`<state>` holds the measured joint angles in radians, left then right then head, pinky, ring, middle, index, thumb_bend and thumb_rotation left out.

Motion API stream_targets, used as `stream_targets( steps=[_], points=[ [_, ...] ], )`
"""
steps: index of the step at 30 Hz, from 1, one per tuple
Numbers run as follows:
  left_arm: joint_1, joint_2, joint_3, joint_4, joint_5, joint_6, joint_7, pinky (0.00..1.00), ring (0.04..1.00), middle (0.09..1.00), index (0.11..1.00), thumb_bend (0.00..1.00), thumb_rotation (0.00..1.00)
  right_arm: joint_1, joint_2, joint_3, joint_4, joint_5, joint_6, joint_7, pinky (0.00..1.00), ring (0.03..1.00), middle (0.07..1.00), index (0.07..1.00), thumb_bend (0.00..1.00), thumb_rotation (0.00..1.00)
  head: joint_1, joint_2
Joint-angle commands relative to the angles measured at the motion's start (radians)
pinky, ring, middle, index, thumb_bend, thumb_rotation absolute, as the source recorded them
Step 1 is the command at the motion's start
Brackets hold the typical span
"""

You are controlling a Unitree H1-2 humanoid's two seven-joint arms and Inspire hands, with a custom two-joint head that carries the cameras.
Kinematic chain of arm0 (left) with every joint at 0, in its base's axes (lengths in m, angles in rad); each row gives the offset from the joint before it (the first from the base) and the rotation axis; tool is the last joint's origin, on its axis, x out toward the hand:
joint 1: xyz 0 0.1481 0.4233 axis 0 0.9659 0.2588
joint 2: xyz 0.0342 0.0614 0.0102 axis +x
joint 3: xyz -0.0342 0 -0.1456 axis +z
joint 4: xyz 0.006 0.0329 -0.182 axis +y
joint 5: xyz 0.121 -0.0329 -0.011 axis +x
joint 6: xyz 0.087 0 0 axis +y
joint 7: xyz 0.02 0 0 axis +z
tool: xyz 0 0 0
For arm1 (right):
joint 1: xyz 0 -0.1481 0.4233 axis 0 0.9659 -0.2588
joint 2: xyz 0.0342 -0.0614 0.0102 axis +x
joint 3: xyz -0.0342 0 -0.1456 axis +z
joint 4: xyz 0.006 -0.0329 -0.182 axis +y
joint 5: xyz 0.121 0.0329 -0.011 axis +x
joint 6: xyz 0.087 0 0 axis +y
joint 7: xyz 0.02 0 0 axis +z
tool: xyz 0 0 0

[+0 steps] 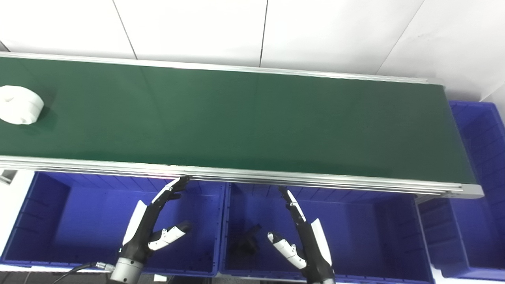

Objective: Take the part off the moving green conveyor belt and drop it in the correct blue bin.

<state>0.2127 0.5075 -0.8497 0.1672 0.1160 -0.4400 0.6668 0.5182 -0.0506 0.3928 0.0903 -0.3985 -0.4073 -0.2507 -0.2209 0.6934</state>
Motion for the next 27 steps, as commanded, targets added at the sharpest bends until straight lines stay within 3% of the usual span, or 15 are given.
stream_targets(
  steps=[1, 7, 18, 22, 27],
  points=[
    [-0.011, 0.011, -0.004, -0.010, 0.024, -0.030, 0.035, 0.79, 0.836, 0.860, 0.851, 0.81, 0.86, 0.008, 0.010, 0.001, -0.020, 0.005, -0.060, -0.004, 0.95, 0.970, 0.967, 0.955, 0.70, 0.89, 0.000, 0.001],
    [-0.006, 0.016, 0.004, -0.021, 0.010, -0.030, 0.010, 0.79, 0.837, 0.860, 0.855, 0.83, 0.85, 0.006, 0.008, 0.003, -0.020, -0.005, -0.060, -0.010, 0.94, 0.965, 0.965, 0.957, 0.69, 0.89, 0.000, 0.001],
    [-0.017, 0.021, -0.022, -0.019, 0.029, -0.030, 0.053, 0.78, 0.829, 0.855, 0.853, 0.80, 0.85, 0.007, 0.008, 0.004, -0.021, -0.004, -0.061, -0.011, 0.94, 0.966, 0.965, 0.957, 0.70, 0.89, 0.007, 0.004],
    [-0.020, 0.024, -0.035, -0.021, 0.037, -0.030, 0.065, 0.78, 0.830, 0.854, 0.852, 0.80, 0.85, 0.016, 0.009, -0.003, -0.033, -0.004, -0.054, -0.001, 0.95, 0.971, 0.969, 0.959, 0.70, 0.89, 0.059, -0.009],
    [-0.027, 0.017, -0.060, -0.003, 0.038, -0.030, 0.078, 0.79, 0.821, 0.840, 0.839, 0.80, 0.82, 0.000, -0.021, 0.018, -0.003, 0.022, -0.062, -0.027, 0.96, 0.973, 0.973, 0.970, 0.70, 0.91, 0.203, -0.071]
  ],
)
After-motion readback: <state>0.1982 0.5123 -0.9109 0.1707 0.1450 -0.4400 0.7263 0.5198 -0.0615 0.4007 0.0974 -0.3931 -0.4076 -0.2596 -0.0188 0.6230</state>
